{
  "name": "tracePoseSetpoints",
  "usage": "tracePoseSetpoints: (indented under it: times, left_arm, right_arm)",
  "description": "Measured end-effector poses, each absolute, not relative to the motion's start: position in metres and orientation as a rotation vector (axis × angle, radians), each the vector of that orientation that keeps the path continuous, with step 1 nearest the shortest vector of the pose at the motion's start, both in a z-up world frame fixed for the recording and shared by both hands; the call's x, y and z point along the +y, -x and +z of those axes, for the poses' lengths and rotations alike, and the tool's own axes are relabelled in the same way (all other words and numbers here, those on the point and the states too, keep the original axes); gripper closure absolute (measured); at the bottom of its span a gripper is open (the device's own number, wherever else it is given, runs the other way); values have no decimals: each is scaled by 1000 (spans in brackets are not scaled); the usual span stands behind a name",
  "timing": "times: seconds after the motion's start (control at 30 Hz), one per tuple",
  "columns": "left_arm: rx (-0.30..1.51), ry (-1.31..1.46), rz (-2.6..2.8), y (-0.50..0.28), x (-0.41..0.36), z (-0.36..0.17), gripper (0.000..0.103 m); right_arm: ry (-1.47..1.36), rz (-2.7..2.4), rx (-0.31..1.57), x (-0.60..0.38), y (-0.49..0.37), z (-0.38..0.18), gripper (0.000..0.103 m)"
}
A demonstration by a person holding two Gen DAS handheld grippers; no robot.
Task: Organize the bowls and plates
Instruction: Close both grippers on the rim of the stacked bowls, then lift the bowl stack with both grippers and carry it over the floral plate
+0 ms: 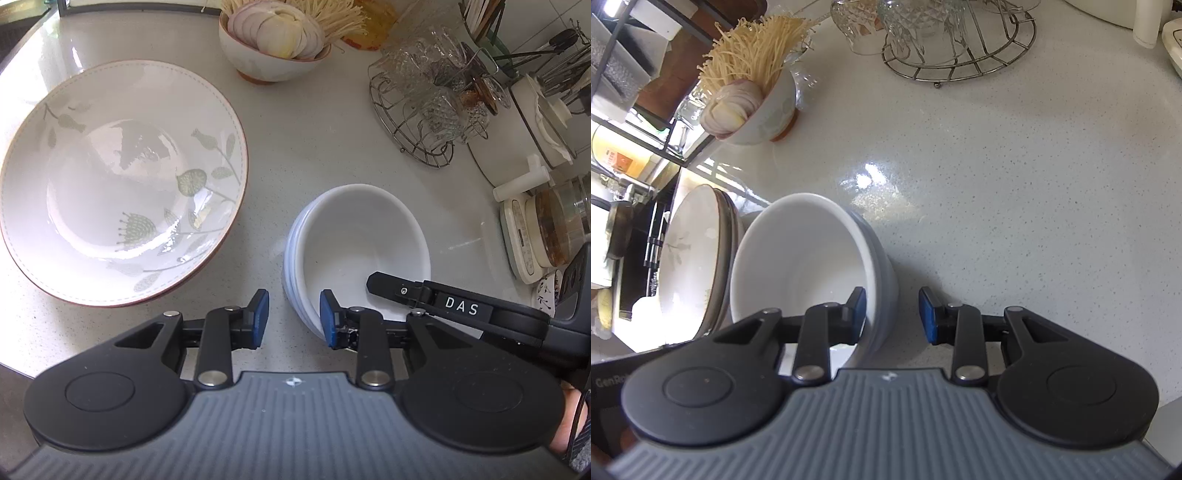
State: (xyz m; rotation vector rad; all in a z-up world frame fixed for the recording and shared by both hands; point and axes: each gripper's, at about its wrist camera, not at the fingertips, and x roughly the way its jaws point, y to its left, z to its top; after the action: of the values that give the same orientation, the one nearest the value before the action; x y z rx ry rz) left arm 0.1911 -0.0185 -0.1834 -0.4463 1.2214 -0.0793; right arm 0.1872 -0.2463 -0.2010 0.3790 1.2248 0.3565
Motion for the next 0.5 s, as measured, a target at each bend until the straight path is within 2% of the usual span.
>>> tracePoseSetpoints:
  times: [0.3, 0.37, 0.5]
  left_arm:
    - [1249, 520, -92, -195, -12, -202, 68]
    - [1247, 510, -97, -196, -14, -203, 68]
    - [1245, 509, -105, -198, -16, -207, 70]
  right_arm:
    - [-400, 362, 1231, -244, -182, -203, 69]
    - [-416, 362, 1234, -245, -182, -204, 74]
    - [-443, 356, 1240, -245, -183, -205, 75]
